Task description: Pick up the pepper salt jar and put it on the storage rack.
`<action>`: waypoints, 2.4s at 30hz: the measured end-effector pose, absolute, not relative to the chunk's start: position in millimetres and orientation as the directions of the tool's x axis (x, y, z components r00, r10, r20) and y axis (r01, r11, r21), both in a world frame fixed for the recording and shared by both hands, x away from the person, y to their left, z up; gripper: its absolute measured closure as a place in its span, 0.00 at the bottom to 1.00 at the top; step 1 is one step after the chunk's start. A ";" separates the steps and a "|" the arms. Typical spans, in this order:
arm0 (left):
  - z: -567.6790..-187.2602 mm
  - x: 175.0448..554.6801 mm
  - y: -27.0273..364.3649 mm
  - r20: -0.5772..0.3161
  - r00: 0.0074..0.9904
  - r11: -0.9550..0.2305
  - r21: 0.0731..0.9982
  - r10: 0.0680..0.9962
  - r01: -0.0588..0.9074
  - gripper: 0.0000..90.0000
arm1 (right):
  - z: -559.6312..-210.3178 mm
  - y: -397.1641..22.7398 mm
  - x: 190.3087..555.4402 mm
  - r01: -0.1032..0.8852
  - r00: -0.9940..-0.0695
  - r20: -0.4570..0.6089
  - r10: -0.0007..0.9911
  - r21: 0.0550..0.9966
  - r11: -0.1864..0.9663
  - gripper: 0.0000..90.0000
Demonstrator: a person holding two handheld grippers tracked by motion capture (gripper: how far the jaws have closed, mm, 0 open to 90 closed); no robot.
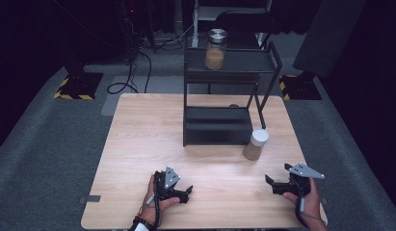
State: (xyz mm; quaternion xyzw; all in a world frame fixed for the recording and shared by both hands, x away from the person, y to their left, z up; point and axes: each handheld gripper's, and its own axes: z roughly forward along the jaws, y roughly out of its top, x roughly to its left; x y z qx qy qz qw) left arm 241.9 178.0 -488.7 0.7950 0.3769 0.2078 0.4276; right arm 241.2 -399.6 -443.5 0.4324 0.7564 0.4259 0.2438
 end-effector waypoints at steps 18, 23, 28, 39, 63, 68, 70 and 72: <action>-488.7 242.1 178.3 0.007 0.632 -0.351 0.836 0.775 0.421 0.01 | -415.6 -369.3 296.5 0.421 -0.520 0.008 0.854 0.872 0.248 0.02; -488.6 242.5 178.7 0.007 0.635 -0.353 0.836 0.772 0.420 0.01 | -415.2 -362.8 305.4 0.416 -0.518 -0.001 0.855 0.873 0.254 0.02; -488.5 242.6 178.9 0.007 0.637 -0.354 0.836 0.771 0.419 0.01 | -417.3 -359.1 311.7 0.418 -0.515 0.005 0.857 0.875 0.246 0.03; -488.5 242.8 179.1 0.007 0.639 -0.355 0.836 0.769 0.419 0.01 | -423.0 -351.7 321.6 0.404 -0.513 0.002 0.858 0.883 0.239 0.11; -488.5 242.9 179.2 0.008 0.640 -0.356 0.836 0.769 0.418 0.01 | -441.4 -342.6 311.7 0.341 -0.462 -0.020 0.887 0.919 0.199 0.38; -488.4 243.0 179.3 0.007 0.641 -0.357 0.836 0.768 0.418 0.01 | -443.2 -342.8 308.3 0.338 -0.453 -0.012 0.892 0.923 0.184 0.38; -488.5 243.0 179.3 0.007 0.640 -0.356 0.836 0.768 0.418 0.01 | -442.6 -343.3 307.9 0.342 -0.452 -0.004 0.892 0.923 0.177 0.38; -488.4 243.0 179.3 0.007 0.641 -0.357 0.836 0.768 0.418 0.01 | -440.4 -343.4 307.5 0.346 -0.454 0.002 0.891 0.922 0.174 0.38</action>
